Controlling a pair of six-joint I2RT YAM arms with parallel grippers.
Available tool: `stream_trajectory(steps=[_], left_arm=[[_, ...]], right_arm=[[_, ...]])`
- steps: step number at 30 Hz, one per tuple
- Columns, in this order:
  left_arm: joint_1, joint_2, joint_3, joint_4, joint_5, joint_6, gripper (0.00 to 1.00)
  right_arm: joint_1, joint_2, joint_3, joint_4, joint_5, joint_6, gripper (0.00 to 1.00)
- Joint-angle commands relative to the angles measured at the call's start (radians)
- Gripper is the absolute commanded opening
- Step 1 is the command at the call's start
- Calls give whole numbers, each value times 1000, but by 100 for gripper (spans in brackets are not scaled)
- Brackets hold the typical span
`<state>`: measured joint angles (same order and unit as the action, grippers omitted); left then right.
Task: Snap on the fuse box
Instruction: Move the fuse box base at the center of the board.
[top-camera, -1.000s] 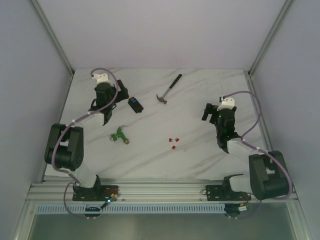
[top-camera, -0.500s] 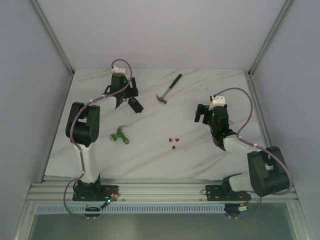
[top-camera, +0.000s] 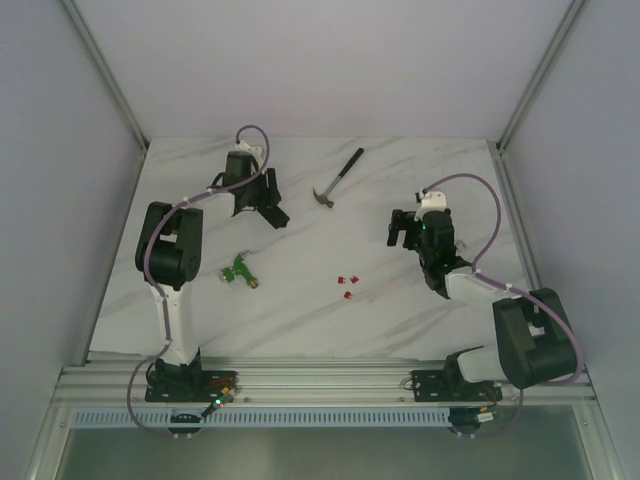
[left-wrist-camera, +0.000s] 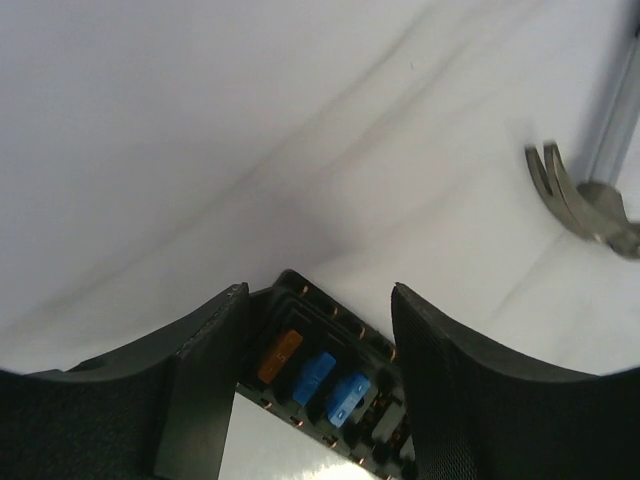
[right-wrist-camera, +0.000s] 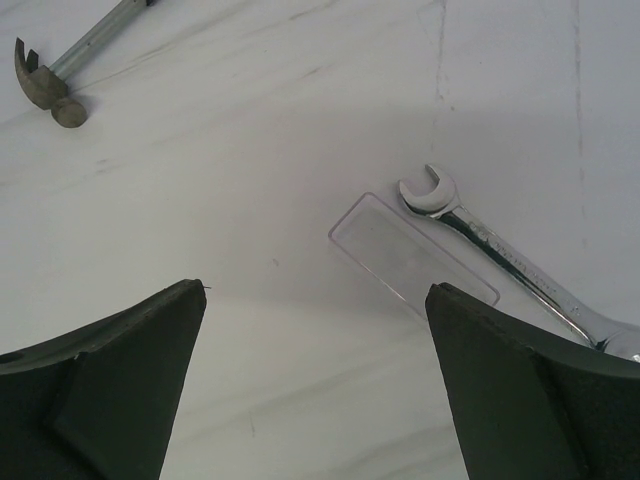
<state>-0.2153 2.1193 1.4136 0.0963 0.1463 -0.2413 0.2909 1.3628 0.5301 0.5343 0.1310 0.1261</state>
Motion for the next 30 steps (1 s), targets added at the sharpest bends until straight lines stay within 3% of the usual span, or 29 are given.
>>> stream_trajectory(steps=[1,23,26,30], left_arm=[[-9,-92,-81,-39,82,-28,67],[-216,-381,-432,-39,197,-209,74],[-229,-433,-470,-42,198,-186,76],[-242,-485,-473,-64,124,-28,80]], right_arm=[[10,16,44,-7,-14,-15,100],[35,55,92,-70,-67,-46,100],[44,62,101,-86,-70,-54,100],[62,74,114,-116,-75,-60,100]])
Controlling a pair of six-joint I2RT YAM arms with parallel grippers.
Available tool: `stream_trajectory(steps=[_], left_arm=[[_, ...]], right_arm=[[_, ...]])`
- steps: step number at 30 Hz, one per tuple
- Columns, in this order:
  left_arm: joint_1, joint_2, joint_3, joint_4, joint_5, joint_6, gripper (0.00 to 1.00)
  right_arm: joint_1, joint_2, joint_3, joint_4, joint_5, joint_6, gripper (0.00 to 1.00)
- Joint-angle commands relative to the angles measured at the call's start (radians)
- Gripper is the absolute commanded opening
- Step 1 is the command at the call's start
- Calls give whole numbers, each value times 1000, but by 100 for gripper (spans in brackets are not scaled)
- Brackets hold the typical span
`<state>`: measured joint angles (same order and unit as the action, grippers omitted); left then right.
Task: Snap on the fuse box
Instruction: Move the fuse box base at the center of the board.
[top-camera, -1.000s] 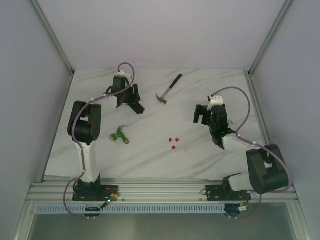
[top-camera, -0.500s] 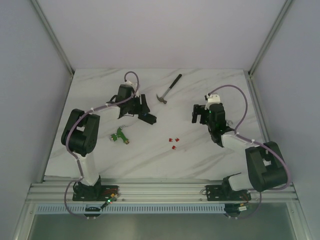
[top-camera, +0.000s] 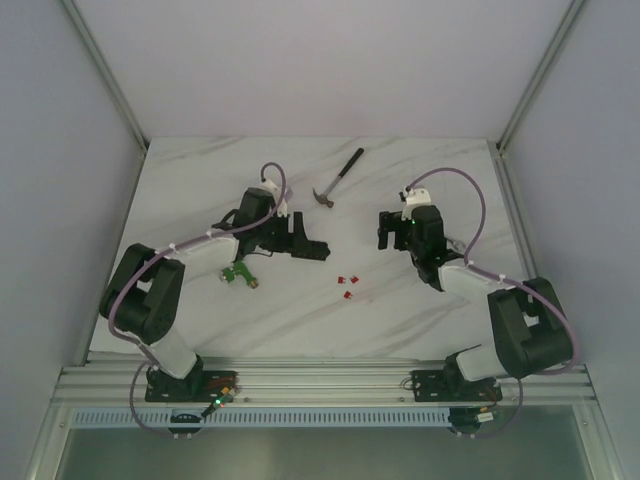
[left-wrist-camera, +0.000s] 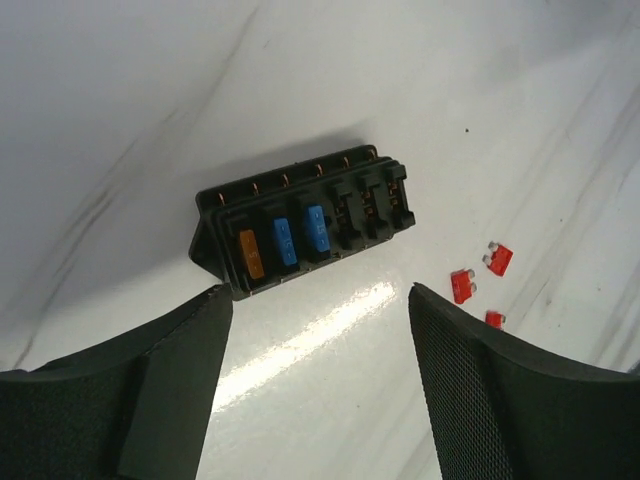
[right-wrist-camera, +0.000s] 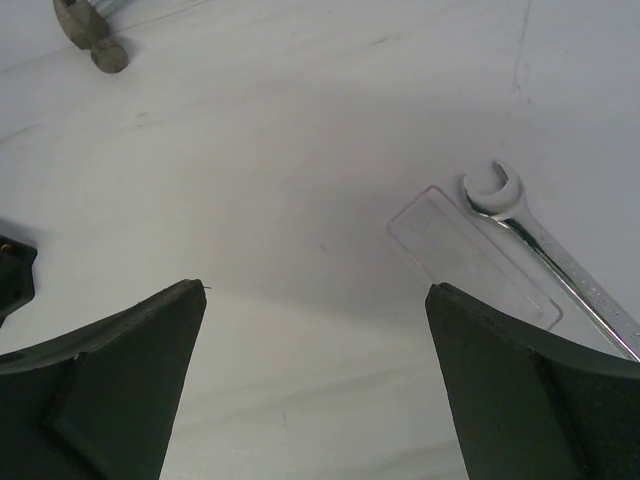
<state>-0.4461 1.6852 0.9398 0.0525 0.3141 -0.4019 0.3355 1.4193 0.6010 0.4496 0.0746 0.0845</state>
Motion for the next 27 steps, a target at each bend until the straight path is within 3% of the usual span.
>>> stream_trajectory(steps=[1,6,12,22,27], left_arm=[[-16,-57,4,-21,-62,176,81],[-65,-28,53,-29,-141,477,85],[-69,80,118,-35,-76,681,85],[-71,152,159,-37,153,722,84],[-78,192,167,-41,121,703,81]], right_arm=[[23,18,45,-37,-22,-19,100],[40,22,49,-52,-22,-24,100],[42,7,52,-78,-8,-32,100],[43,9,57,-93,-6,-35,100],[45,9,57,-92,-7,-34,100]])
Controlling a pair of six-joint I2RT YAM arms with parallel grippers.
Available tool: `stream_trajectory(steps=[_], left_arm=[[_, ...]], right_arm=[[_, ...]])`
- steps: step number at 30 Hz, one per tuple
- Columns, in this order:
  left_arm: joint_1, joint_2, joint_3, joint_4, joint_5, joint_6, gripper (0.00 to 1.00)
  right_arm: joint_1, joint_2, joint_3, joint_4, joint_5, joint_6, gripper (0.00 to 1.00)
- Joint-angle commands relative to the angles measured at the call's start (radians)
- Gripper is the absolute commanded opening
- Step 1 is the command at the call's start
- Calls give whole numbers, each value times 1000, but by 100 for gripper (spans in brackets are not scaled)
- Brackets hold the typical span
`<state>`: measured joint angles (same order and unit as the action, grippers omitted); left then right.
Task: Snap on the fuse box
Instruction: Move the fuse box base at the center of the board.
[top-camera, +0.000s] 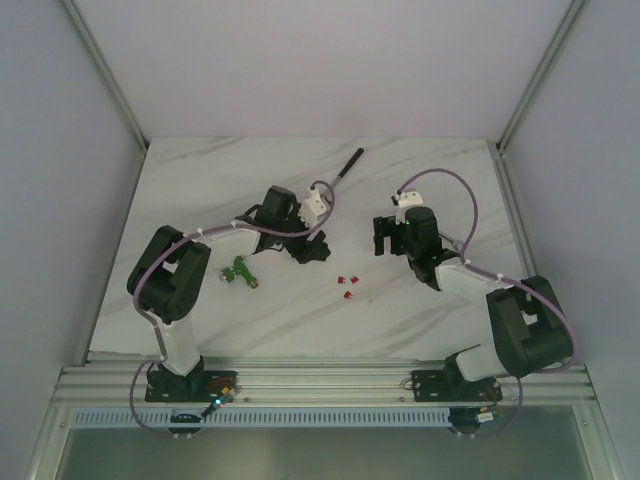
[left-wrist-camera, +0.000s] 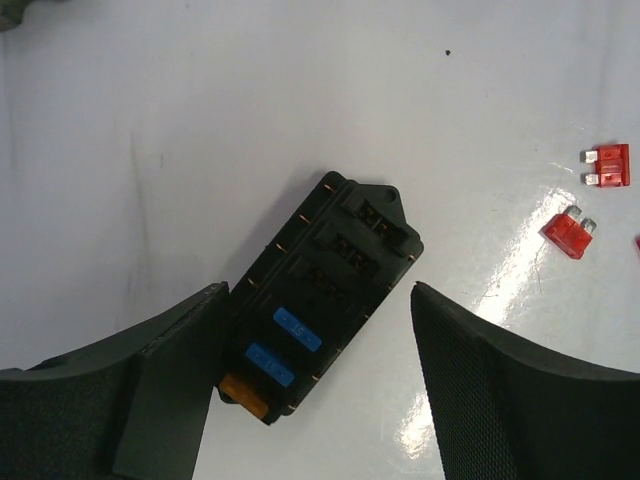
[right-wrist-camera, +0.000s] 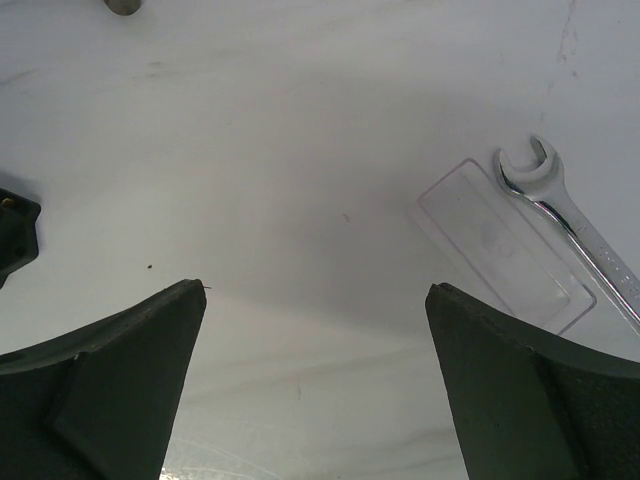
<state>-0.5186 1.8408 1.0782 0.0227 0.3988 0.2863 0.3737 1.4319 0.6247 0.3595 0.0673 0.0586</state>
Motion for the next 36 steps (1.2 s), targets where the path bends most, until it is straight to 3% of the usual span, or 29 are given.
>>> stream_trajectory(steps=[1,13,19,32,36], left_arm=[[-5,42,30,-12,27,8,79],[-7,-36,-64,-8,-196,-176,64],[-17,-119,-161,-6,-297,-331,64],[-100,-181,-221,-2,-341,-489,70],[-100,-217,-223,6,-354,-531,79]], right_arm=[[7,-4,33,-3,0,-8,100],[19,-14,35,-14,-4,13,100],[43,-17,38,-26,-11,34,100],[149,-60,64,-191,25,76,100],[181,-76,81,-279,21,82,100]])
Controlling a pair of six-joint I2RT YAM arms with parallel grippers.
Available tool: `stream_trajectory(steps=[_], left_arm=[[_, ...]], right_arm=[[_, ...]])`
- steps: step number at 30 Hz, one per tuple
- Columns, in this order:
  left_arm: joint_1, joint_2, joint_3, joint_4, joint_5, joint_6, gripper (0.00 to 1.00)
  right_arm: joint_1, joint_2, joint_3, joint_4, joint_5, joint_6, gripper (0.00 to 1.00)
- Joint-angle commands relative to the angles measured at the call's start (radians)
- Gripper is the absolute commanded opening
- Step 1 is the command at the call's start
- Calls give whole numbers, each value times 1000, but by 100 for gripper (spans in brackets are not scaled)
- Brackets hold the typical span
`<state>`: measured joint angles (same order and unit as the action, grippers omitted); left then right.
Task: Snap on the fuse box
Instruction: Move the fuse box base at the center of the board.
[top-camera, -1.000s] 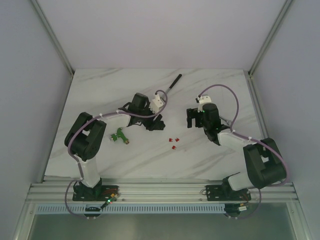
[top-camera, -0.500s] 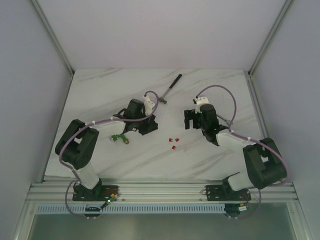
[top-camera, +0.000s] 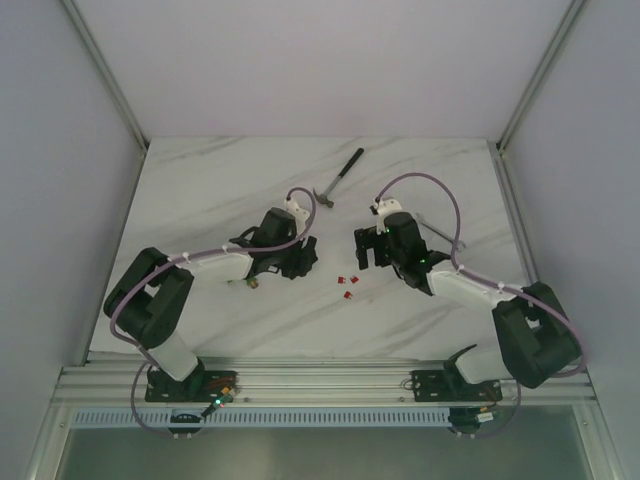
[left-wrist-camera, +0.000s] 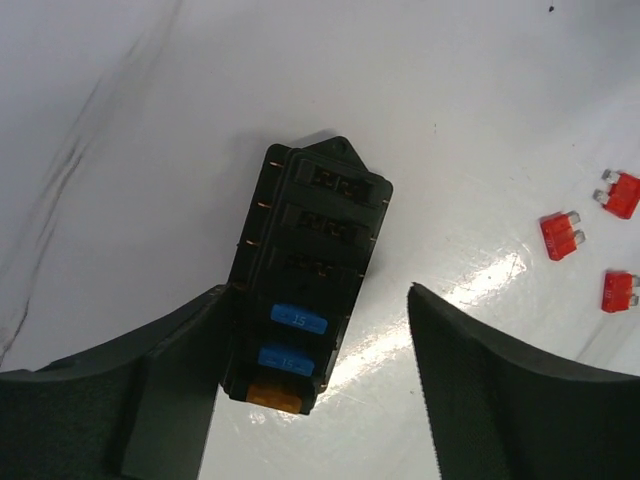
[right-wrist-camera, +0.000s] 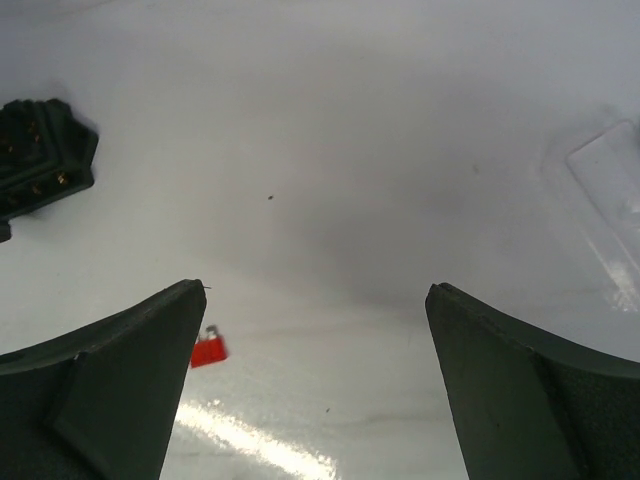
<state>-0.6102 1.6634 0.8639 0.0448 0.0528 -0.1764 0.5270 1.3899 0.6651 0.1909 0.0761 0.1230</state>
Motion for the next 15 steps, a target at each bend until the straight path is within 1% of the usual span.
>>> stream_trajectory(steps=[1,5,8,12,15], left_arm=[[-8,-55,-14,-13,-14,-83,83],[-8,-122,-41,17,-51,-126,91],[-7,-169,-74,54,-88,-163,93],[-5,-239,-138,117,-127,-215,97],[3,-321,-189,148,-181,-258,100]], right_arm=[[40,-38,46,-131,9,21,100],[76,-40,82,-232,4,39,100],[103,-43,114,-316,-1,56,97],[142,-36,137,-379,-39,44,92],[166,-8,158,-415,-62,31,86]])
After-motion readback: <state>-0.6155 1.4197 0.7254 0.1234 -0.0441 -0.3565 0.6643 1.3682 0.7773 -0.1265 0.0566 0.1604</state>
